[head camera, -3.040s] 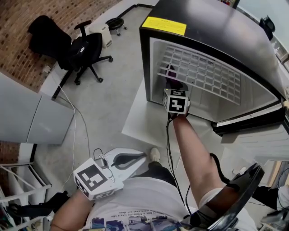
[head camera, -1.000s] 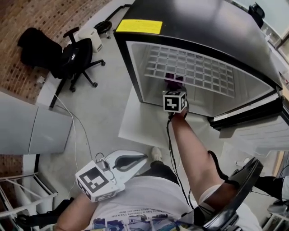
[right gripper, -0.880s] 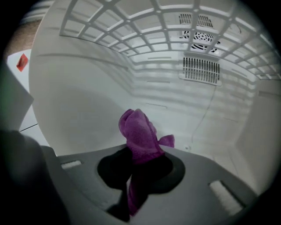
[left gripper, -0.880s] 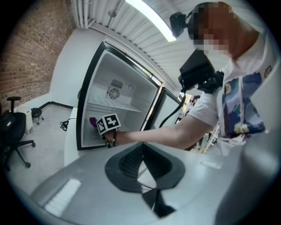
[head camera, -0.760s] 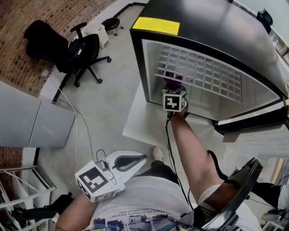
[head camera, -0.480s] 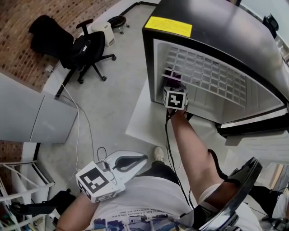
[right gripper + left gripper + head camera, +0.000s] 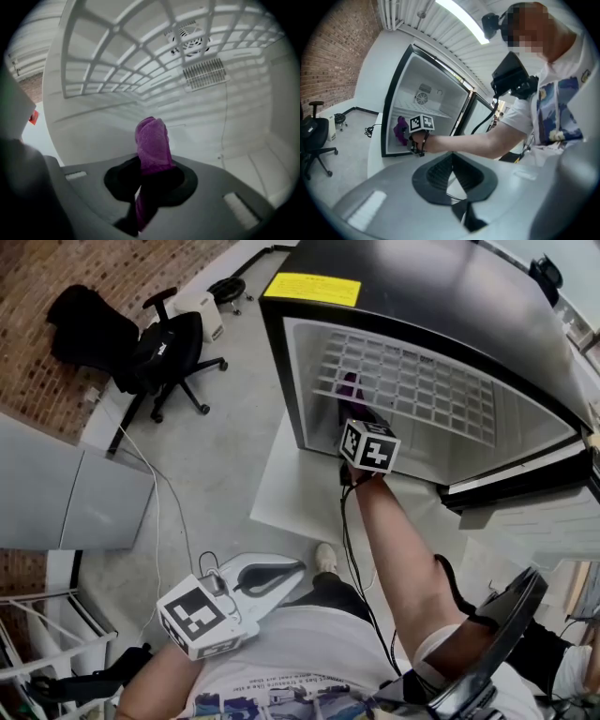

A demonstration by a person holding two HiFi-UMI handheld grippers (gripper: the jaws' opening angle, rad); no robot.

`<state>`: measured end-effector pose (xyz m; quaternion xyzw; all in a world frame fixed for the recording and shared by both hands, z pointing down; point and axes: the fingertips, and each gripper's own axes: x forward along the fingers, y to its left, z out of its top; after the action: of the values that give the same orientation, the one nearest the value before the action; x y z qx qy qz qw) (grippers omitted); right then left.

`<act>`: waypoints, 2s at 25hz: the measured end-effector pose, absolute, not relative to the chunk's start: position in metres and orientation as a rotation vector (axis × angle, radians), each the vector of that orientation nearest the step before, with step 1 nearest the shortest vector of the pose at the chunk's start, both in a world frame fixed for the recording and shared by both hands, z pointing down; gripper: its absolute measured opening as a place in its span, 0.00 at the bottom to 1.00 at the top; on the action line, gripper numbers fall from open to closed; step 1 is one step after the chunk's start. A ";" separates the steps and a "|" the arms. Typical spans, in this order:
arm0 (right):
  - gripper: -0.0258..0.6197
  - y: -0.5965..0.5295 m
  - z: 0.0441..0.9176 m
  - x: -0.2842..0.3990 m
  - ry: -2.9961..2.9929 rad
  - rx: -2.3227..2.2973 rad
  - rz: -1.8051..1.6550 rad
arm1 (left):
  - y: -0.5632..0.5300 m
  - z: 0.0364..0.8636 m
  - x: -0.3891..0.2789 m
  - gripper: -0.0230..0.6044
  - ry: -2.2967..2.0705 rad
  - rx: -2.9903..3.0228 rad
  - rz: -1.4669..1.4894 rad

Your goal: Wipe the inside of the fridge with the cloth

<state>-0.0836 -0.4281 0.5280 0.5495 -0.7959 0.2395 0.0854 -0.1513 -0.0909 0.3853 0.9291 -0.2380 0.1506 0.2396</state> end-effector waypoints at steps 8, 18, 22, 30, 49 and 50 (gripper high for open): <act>0.12 -0.396 0.479 0.024 -2.234 1.890 0.531 | -0.080 0.368 -0.119 0.05 -0.437 2.602 0.424; 0.12 -0.350 0.503 0.135 -1.831 1.997 0.287 | -0.070 0.384 -0.070 0.05 -0.227 2.689 0.477; 0.12 -0.340 0.540 0.132 -1.752 1.931 0.355 | -0.070 0.386 -0.080 0.05 -0.239 2.669 0.526; 0.12 -0.340 0.572 0.098 -1.814 1.896 0.481 | -0.073 0.391 -0.097 0.05 -0.319 2.625 0.529; 0.12 -0.359 0.578 -0.015 -1.981 1.732 0.511 | -0.069 0.384 -0.128 0.05 -0.417 2.583 0.394; 0.12 -0.360 0.578 -0.021 -1.990 1.723 0.514 | -0.069 0.384 -0.130 0.05 -0.426 2.584 0.390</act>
<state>-0.0212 -0.3599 0.5782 0.6254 -0.7225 0.1868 0.2279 -0.1304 -0.0688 0.3841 0.9463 -0.1562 0.1428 0.2445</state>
